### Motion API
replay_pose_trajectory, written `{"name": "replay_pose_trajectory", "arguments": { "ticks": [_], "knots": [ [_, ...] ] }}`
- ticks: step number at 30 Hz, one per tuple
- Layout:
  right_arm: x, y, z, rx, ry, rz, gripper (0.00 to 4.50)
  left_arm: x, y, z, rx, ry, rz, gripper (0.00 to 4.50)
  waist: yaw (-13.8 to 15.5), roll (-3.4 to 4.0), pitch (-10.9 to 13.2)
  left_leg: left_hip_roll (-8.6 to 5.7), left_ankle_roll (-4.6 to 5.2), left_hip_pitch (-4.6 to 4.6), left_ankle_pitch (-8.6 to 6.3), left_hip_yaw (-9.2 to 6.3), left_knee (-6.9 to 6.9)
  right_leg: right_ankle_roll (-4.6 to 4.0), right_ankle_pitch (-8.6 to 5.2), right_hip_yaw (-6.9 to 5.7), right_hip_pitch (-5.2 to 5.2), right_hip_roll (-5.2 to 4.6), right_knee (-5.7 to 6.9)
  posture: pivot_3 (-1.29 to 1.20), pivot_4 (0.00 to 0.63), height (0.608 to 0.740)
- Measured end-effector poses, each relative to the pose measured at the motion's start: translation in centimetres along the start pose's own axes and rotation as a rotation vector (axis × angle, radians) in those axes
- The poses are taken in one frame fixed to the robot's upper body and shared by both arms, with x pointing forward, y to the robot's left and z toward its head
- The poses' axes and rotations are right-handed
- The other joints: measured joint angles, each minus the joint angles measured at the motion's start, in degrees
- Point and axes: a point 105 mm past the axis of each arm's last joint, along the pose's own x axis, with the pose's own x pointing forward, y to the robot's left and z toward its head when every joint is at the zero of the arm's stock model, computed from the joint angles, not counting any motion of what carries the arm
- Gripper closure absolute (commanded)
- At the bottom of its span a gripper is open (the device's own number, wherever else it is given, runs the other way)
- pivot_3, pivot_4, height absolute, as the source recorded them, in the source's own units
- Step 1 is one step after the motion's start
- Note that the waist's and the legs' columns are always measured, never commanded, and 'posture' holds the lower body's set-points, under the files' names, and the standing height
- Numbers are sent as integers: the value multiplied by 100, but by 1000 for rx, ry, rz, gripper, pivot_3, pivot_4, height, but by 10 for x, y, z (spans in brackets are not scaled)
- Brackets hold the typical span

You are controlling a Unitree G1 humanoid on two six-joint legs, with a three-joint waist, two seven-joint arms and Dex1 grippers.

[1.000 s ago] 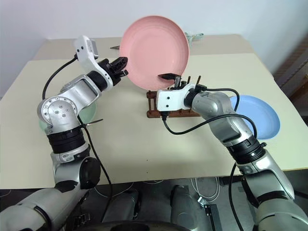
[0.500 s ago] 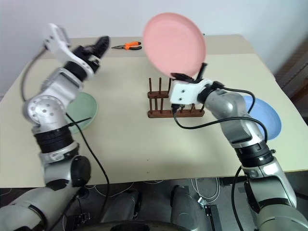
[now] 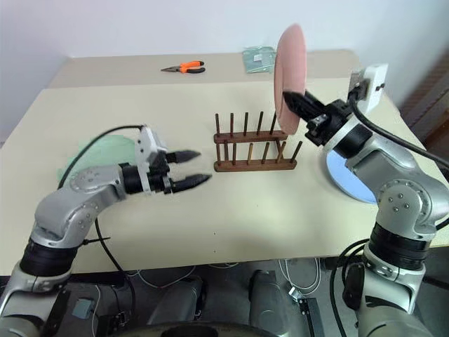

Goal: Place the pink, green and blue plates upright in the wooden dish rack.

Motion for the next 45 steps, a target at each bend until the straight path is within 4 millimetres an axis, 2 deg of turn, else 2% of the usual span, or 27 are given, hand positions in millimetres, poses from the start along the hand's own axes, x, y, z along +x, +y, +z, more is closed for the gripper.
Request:
{"name": "replay_pose_trajectory", "arguments": {
  "ticks": [7, 10, 13, 15, 18, 21, 24, 26, 28, 29, 30, 32, 35, 37, 39, 40, 45],
  "knots": [
    [-3, -21, -9, 70, 44, -64, 4500, 1, -3, 1, 15, 2, -8, 981, 0, -1, 0, -1, 1, 0, -1, 1, 0, 4, 0, 0, 0, 0, -1, 0, 150, 740],
    [-4, -27, -11, 96, 48, -81, 3352, 1, -4, -2, 10, 6, -7, 915, -4, 0, 0, 0, 2, 0, -1, 1, 0, 5, -1, 0, 1, 0, -1, 0, 150, 740],
    [-5, -35, -11, 62, 57, -122, 1883, 0, -3, -5, -4, 11, 2, 72, -4, 0, 0, -1, 2, -1, -1, 2, 0, 11, -5, 0, 0, 0, 0, 0, 150, 740],
    [-4, -42, -5, -29, 34, -170, 907, 0, 1, -4, -22, -10, 32, 0, -4, 1, 0, -1, 2, 0, -1, 2, 0, 23, -11, 0, 0, 0, 0, 0, 150, 740],
    [-7, -50, 15, -240, -7, -241, 907, -8, 25, 1, -67, -68, 171, 0, 0, 2, 1, -2, 2, 0, -1, 2, 0, 27, -12, -1, 0, -1, 0, 0, 150, 740],
    [-9, -49, 47, -482, -58, -274, 907, -35, 76, -1, -98, -94, 481, 0, 1, 2, 3, -1, 1, 3, -1, 0, 0, 45, -3, -4, 0, 0, 1, 0, 150, 740],
    [-8, -38, 69, -604, -105, -237, 87, -70, 122, -9, -131, -74, 809, 0, -18, 2, 2, -1, 1, 4, 0, 0, -2, 47, -2, -4, 0, 0, 1, 0, 150, 740],
    [0, -17, 75, -663, -118, -138, 35, -108, 151, -19, -152, -33, 1095, 0, -46, 1, 3, 0, 0, 4, -1, -2, -5, 48, 0, -5, -2, 1, 1, 0, 150, 740],
    [14, 20, 66, -724, -92, 41, 35, -160, 170, -32, -183, 33, 1409, 0, -119, -3, 1, 3, -1, 3, -1, -8, -9, 49, 0, -6, -8, 4, 4, 0, 150, 740],
    [21, 40, 54, -754, -60, 145, 35, -188, 173, -36, -203, 60, 1553, 0, -141, -10, -2, 7, -2, 4, -1, -9, -9, 49, -1, -6, -10, 9, 4, 0, 150, 740],
    [25, 52, 44, -765, -35, 206, 35, -205, 172, -39, -225, 75, 1634, 0, -140, -13, -4, 7, -2, 4, -1, -9, -9, 51, -2, -5, -9, 8, 5, 0, 150, 740],
    [33, 65, 23, -753, 11, 291, 35, -224, 168, -47, -272, 110, 1727, 0, -101, -16, -5, -3, -3, -2, -1, -9, -6, 53, -2, -6, -8, -4, 4, 0, 150, 740],
    [40, 77, -4, -700, 57, 370, 35, -234, 155, -72, -390, 189, 1741, 0, -24, -27, -8, -8, -3, -5, -1, -13, 4, 38, 7, -8, -3, -8, 4, 0, 150, 740],
    [43, 82, -13, -679, 66, 396, 35, -227, 142, -94, -528, 205, 1677, 0, 18, -28, -8, -8, -4, -4, -1, -14, 4, 37, 7, -8, -3, -8, 5, 0, 150, 740],
    [44, 87, -17, -670, 65, 415, 0, -214, 133, -107, -635, 193, 1600, 495, 44, -35, -5, -6, -11, -8, 3, -28, 4, 36, 7, -23, -3, -6, 8, 0, 150, 740],
    [45, 89, -19, -667, 64, 423, 0, -210, 131, -105, -662, 174, 1572, 781, 43, -39, -6, -5, -14, -5, 4, -34, 3, 36, 7, -28, -2, -5, 10, 0, 150, 740],
    [44, 93, -31, -643, 89, 455, 0, -205, 123, -107, -765, 84, 1555, 3250, 22, -34, -8, -5, -17, 2, 6, -31, -5, 39, 4, -27, -2, -4, 12, 0, 150, 740]
  ]
}}
